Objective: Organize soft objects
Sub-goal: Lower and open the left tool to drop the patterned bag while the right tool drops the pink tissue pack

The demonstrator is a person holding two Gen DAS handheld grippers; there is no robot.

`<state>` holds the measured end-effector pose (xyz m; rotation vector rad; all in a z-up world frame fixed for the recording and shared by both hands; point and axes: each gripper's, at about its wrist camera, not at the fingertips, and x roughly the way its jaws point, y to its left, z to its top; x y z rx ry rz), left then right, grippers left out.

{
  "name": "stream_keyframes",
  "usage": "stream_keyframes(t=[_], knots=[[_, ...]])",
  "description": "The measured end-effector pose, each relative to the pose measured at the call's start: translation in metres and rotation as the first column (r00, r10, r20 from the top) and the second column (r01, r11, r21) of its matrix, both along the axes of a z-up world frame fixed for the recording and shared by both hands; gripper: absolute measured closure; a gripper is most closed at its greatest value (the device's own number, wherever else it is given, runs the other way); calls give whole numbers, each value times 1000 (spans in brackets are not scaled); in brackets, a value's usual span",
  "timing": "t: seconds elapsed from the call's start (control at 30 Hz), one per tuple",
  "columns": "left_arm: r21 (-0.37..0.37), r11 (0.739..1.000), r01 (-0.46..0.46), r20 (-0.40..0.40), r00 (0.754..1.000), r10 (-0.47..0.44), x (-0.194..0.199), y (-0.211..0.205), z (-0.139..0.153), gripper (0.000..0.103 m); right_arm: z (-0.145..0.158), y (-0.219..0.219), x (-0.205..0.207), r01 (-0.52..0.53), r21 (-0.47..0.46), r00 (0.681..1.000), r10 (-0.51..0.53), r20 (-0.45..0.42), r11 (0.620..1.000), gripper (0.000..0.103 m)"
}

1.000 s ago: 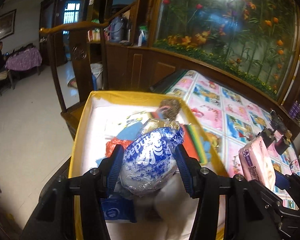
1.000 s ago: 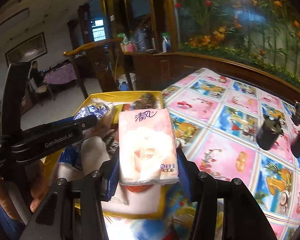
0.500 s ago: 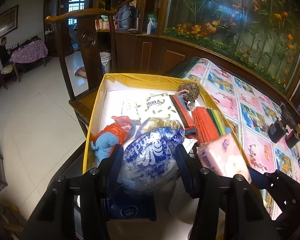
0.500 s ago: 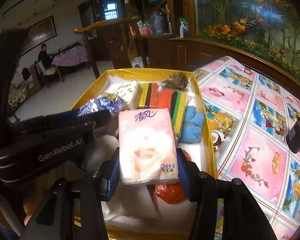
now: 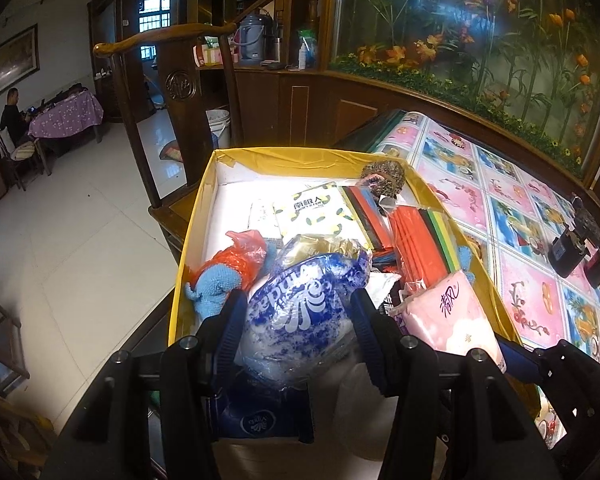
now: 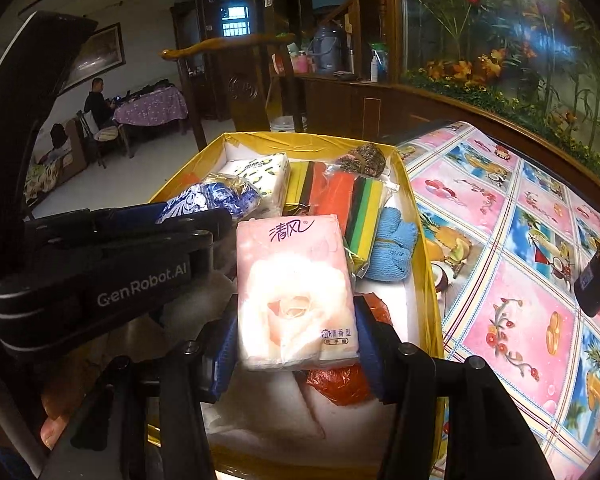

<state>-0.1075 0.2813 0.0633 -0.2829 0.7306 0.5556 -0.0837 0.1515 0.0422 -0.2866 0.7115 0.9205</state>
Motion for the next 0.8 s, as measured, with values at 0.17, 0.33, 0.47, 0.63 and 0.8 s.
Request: stream_keyframes(t=[0.17, 0.33, 0.47, 0.63, 0.8], knots=[[15, 1000, -9, -6, 1000, 9, 0, -2, 0, 50, 0, -1, -2, 0, -1, 1000, 0, 12, 1000, 45], [29, 999, -13, -10, 1000, 13, 1, -4, 0, 50, 0, -3, -3, -3, 2, 1000, 3, 14, 1000, 45], [35, 999, -15, -9, 1000, 16, 1, -3, 0, 50, 0, -4, -4, 3, 6, 1000, -3, 21, 1000, 44], [38, 999, -17, -8, 1000, 17, 0, -3, 0, 49, 1, -6, -6, 9, 8, 999, -9, 44, 1000, 44], [48, 999, -16, -11, 1000, 16, 1, -2, 0, 47, 5, -12, -7, -4, 36, 999, 3, 32, 999, 44]])
